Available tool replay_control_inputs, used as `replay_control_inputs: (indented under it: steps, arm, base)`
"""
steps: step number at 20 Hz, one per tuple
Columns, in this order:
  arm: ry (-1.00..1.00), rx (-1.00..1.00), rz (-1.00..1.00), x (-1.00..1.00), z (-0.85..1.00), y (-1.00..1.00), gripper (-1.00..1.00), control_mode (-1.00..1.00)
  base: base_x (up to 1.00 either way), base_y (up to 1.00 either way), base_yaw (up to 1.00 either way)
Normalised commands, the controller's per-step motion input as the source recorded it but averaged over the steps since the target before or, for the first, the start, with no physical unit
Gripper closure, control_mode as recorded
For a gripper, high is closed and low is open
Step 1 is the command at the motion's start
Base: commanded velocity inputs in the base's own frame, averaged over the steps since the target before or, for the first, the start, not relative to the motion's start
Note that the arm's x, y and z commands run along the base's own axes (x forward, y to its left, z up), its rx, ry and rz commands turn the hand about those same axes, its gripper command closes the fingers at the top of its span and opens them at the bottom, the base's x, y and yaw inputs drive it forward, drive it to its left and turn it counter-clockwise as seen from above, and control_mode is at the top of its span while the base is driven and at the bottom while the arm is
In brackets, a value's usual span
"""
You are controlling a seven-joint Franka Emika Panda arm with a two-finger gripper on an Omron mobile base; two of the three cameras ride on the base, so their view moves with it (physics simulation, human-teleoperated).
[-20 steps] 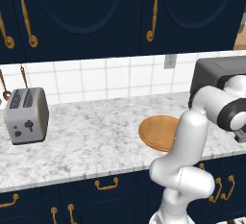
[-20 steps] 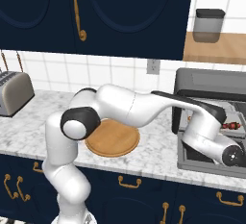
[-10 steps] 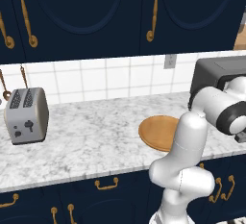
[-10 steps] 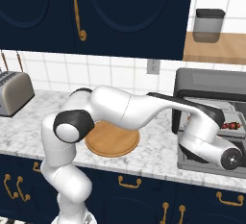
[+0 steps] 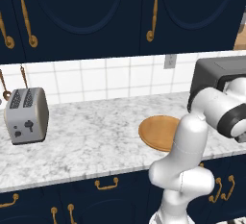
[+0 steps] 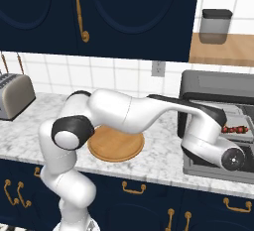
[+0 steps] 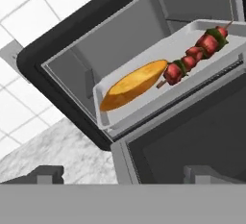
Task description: Pick up the kebab skewer and baguette bread, and place them inside the toaster oven. Close the toaster oven door and start by setting the timer.
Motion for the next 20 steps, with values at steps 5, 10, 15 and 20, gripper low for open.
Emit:
replay_control_inputs:
  steps: [5,10,15,20]
  arm:
    - [0.00,-0.20,0.05,0.08,0.00,-0.04,-1.00,-1.00]
    - [0.00,-0.11,0.15,0.10,-0.01,-0.05,-1.00,-1.00]
    - [-0.02,-0.06,0.16,0.00,-0.11,-0.15,-1.00,-1.00]
    - [-0.06,-0.04,0.05,0.00,-0.20,-0.19,-1.00,-1.00]
  base:
    - [0.00,0.00,0.00]
    - [0.00,0.00,0.00]
    - [0.00,0.00,0.00]
    - [0.00,0.00,0.00]
